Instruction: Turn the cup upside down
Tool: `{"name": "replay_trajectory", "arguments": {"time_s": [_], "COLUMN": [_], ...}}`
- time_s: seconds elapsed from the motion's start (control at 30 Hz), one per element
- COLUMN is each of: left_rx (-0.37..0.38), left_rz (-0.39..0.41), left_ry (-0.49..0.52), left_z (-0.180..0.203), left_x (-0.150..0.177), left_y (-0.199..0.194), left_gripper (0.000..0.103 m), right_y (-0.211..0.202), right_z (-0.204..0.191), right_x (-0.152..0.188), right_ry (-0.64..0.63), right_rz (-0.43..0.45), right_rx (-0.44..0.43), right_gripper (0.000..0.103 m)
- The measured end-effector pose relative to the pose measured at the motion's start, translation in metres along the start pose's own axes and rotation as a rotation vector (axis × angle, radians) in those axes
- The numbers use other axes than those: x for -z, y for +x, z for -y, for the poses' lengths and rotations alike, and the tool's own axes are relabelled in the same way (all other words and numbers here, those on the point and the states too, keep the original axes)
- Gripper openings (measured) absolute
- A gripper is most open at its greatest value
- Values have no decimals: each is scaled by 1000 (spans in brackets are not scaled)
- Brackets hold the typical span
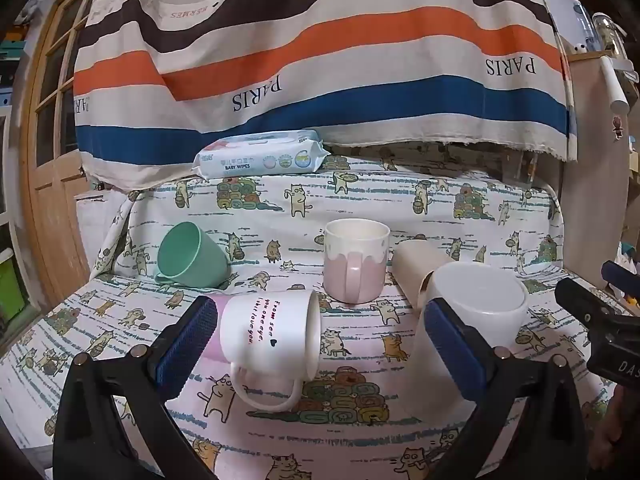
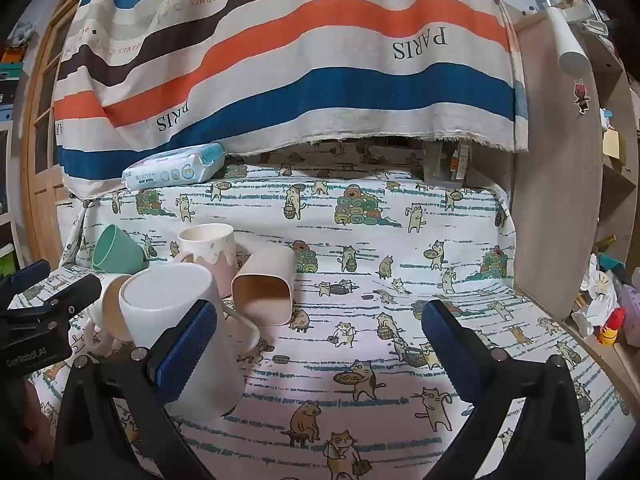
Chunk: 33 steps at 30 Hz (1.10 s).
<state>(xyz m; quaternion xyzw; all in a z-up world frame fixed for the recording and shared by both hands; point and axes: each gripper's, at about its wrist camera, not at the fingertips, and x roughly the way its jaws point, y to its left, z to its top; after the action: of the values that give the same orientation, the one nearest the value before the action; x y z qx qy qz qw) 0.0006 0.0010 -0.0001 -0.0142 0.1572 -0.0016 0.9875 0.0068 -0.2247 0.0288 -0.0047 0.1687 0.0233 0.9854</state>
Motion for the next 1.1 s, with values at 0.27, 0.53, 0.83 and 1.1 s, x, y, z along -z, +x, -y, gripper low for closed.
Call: {"name": "replay_trajectory", "arguments": {"time_s": [0.27,0.53,0.83,1.1], "left_rx": [-4,-4,-17,-9], "left_rz": [5,3,-18,-4], "left_ry": [16,17,28,25], "left_z": [0,0,3,2], "left_x": [0,0,8,5], "left_y": [0,0,7,3], "left_gripper": [103,103,103,103], "right_y": [0,0,0,0], "right_z": [0,0,0,0], "right_x": [0,-1,0,0], "right_ry": [0,0,0,0], "right_rz": [2,1,1,1], "right_rx": [0,0,0,0], "right_gripper": [103,103,103,103]}}
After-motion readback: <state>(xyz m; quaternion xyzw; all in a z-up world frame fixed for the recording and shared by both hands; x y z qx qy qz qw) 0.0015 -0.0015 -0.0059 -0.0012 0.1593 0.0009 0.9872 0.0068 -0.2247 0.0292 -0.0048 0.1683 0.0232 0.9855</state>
